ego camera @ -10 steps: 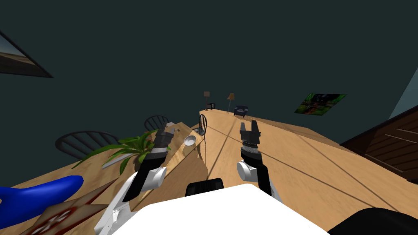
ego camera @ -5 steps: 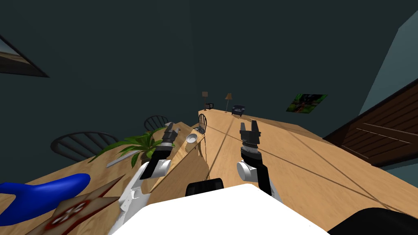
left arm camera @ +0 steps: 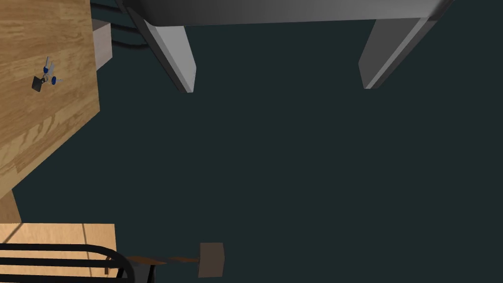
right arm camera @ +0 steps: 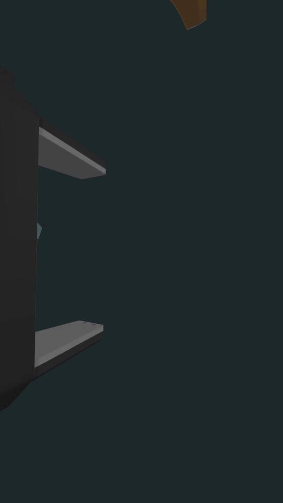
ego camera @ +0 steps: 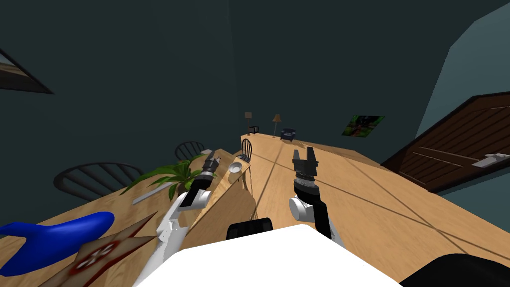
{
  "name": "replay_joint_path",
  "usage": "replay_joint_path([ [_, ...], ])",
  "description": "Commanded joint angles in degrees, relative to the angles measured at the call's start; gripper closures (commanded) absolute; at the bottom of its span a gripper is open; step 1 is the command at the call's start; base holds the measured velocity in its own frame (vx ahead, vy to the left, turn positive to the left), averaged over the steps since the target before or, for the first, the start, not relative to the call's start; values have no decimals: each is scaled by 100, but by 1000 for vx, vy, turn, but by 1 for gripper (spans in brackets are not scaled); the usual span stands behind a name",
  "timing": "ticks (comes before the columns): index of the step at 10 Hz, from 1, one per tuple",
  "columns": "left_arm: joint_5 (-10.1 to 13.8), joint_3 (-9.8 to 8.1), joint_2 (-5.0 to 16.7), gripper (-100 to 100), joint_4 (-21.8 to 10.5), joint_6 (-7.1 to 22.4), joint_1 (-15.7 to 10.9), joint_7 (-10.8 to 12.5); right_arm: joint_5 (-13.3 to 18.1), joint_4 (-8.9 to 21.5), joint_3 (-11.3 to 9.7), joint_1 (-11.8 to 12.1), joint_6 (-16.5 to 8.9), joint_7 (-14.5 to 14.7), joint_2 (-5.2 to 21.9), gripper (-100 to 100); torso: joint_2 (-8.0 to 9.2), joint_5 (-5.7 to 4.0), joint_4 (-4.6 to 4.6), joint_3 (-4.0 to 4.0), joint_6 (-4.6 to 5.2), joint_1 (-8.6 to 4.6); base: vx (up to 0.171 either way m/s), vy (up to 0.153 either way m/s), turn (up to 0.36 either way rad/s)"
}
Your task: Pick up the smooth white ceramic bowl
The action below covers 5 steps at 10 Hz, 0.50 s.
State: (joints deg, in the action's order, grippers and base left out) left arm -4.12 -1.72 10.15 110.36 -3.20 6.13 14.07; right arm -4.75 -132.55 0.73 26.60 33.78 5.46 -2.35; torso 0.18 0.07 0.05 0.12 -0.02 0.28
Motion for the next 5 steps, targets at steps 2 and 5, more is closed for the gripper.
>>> replay_joint_path([
  [2,-4,-8,-3,-100,-366,279,-298,32,0,0,0,-1,0,0,0,0,2,1,0,0,2,9,-60,87,-78],
  [5,11,-19,-4,-100,-836,748,-764,108,0,0,0,0,0,0,0,0,-8,1,-2,-5,-1,4,-53,83,-96],
])
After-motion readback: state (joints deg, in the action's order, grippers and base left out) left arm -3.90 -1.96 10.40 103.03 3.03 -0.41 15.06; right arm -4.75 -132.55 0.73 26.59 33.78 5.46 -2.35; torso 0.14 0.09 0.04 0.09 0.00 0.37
